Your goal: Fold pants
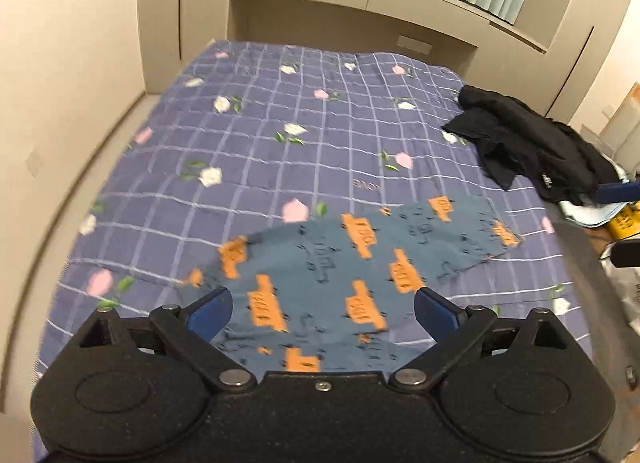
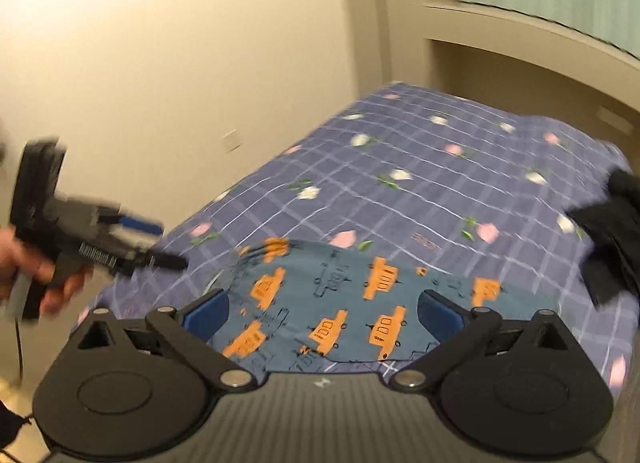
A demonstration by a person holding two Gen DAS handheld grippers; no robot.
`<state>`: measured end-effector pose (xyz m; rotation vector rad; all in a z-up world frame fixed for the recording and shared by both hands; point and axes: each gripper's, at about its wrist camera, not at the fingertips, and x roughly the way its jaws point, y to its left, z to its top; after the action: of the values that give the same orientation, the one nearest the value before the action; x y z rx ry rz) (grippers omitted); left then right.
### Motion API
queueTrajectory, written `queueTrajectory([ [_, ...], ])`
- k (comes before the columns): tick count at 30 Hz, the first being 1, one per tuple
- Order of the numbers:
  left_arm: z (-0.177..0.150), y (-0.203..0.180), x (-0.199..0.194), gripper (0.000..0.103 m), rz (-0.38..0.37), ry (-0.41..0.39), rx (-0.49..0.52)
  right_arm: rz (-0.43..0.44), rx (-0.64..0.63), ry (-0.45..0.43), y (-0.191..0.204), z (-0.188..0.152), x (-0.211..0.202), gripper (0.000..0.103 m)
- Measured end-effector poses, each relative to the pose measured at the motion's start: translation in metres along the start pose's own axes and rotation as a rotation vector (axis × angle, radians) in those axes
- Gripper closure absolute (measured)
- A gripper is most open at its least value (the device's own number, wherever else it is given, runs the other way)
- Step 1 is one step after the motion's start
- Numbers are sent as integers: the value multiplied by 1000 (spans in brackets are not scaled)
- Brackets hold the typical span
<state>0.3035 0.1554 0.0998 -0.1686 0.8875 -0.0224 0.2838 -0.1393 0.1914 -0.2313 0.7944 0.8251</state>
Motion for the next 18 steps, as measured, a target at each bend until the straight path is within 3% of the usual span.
queueTrajectory([
  [6, 13, 33, 28, 6, 53, 13, 4, 64, -185, 59, -2, 8, 42, 0],
  [9, 18, 57, 66, 8, 24, 16, 35, 54, -256, 151, -3, 14, 85, 0],
  [10, 20, 67, 85, 12, -5, 18, 41, 48, -277, 174, -4, 15, 97, 0],
  [13, 24, 95, 142, 34, -67, 68, 47, 22, -366, 227, -9, 18, 138, 1],
  [15, 26, 107, 176, 55, -83, 99, 69, 26, -407, 250, -20, 21, 164, 2],
  [18, 28, 119, 216, 57, -75, 116, 114, 49, -441, 274, -45, 23, 205, 9],
])
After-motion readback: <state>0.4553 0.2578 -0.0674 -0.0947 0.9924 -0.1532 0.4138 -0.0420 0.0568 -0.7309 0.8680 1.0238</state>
